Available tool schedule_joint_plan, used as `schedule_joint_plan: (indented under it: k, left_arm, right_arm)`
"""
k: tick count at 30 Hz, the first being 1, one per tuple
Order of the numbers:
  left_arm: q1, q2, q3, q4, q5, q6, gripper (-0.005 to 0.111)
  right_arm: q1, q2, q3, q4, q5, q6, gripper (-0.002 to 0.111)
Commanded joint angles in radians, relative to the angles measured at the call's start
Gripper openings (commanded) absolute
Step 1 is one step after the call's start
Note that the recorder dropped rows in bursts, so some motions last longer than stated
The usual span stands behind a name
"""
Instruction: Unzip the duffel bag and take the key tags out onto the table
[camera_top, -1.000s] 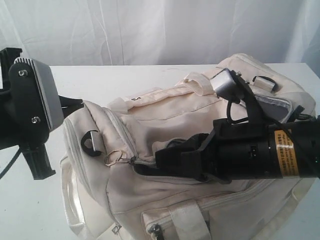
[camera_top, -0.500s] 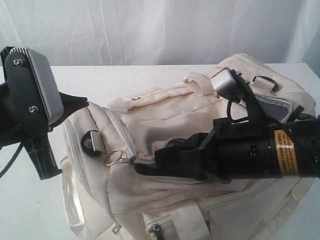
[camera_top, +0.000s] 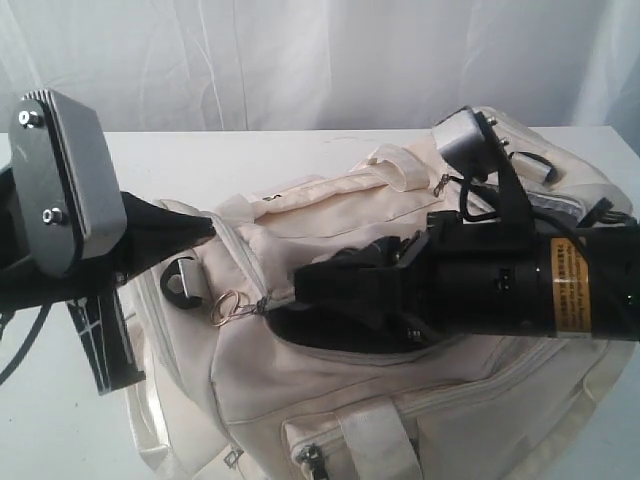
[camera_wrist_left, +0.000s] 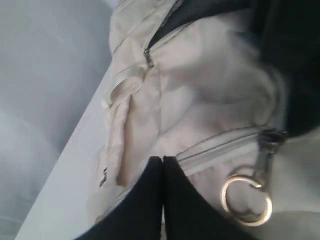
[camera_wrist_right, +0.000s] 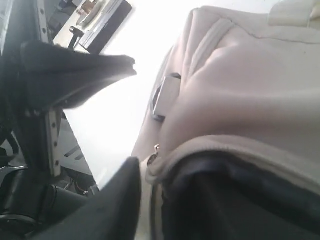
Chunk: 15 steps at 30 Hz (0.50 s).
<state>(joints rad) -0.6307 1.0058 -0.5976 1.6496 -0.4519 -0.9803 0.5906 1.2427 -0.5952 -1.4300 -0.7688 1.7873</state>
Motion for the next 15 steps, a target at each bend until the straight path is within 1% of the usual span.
schedule_joint_plan:
  k: [1,2,3,6,8,10,13,15]
  left_arm:
    - [0.0,-0.004,-0.006,0.095,-0.064,-0.112,0.014]
    - [0.0,-0.003,-0.006,0.095,-0.064,-0.136,0.019]
    - [0.0,-0.003,-0.006,0.095,-0.064,-0.163,0.024]
    - [0.0,0.009,-0.006,0.095,-0.084,-0.178,0.04]
    - [0.0,0.026,-0.006,0.095,-0.115,-0.178,0.049]
    - [0.0,0.045,-0.006,0.095,-0.148,-0.196,0.053]
    - [0.0,0.08,-0.006,0.095,-0.211,-0.198,0.054]
    - [0.0,0.102,-0.006,0.095,-0.211,-0.198,0.054]
  right_arm:
    - [-0.004,-0.008,-0.032,-0.003,-0.022,-0.049,0.061]
    - [-0.004,-0.008,-0.034,-0.021,-0.035,-0.065,0.066]
    - [-0.004,-0.008,-0.037,-0.042,-0.06,-0.088,0.067]
    - [-0.004,-0.008,-0.041,-0.129,-0.119,-0.112,0.067]
    - [-0.004,-0.008,-0.043,-0.223,-0.137,-0.11,0.066]
    - [-0.002,-0.008,-0.043,-0.31,-0.137,-0.103,0.066]
    - [0.014,-0.008,-0.043,-0.314,-0.098,-0.083,0.066]
    - [0.037,-0.008,-0.043,-0.314,-0.042,-0.084,0.066]
